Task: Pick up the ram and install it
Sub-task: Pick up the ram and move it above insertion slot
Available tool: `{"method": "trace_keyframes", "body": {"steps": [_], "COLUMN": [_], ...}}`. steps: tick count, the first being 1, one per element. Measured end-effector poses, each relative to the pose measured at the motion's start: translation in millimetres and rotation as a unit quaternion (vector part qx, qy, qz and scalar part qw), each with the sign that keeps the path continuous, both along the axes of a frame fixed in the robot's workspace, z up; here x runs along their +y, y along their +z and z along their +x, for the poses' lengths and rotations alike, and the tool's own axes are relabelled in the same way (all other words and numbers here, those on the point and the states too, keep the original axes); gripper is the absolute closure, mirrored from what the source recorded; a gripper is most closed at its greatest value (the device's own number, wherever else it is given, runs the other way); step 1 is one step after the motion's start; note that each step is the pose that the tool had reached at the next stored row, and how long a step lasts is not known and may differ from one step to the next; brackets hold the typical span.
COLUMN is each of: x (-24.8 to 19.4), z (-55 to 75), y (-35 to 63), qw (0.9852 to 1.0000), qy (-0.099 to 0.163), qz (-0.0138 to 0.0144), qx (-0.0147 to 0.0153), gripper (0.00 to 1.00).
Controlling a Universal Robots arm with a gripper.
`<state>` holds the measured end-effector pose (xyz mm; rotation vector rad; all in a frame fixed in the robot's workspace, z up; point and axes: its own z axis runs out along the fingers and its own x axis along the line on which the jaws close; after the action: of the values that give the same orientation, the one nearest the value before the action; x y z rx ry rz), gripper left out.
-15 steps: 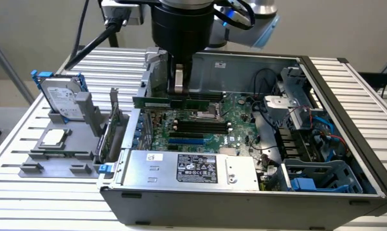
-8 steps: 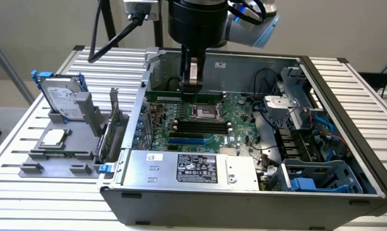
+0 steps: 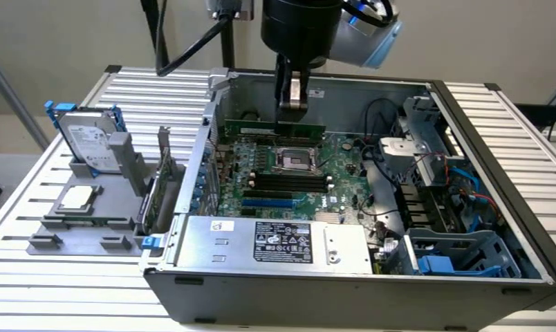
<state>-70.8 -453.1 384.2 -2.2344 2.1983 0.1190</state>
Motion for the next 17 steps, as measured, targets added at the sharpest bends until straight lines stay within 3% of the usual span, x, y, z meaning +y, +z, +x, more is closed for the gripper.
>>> {"method": "trace_keyframes", "body": {"steps": [7, 11, 17], "x": [18.9, 23.7, 27.0], "z": [11.8, 19.8, 22.6], "y": [-5.9, -8.9, -10.1], "qw": [1.0, 1.0, 0.9999], "qy": [0.0, -0.002, -0.011], "qz": [-0.0073, -0.0085, -0.0085], "qx": [0.0, 0.0001, 0.0001], "gripper": [0.86, 0.86, 0.86]}}
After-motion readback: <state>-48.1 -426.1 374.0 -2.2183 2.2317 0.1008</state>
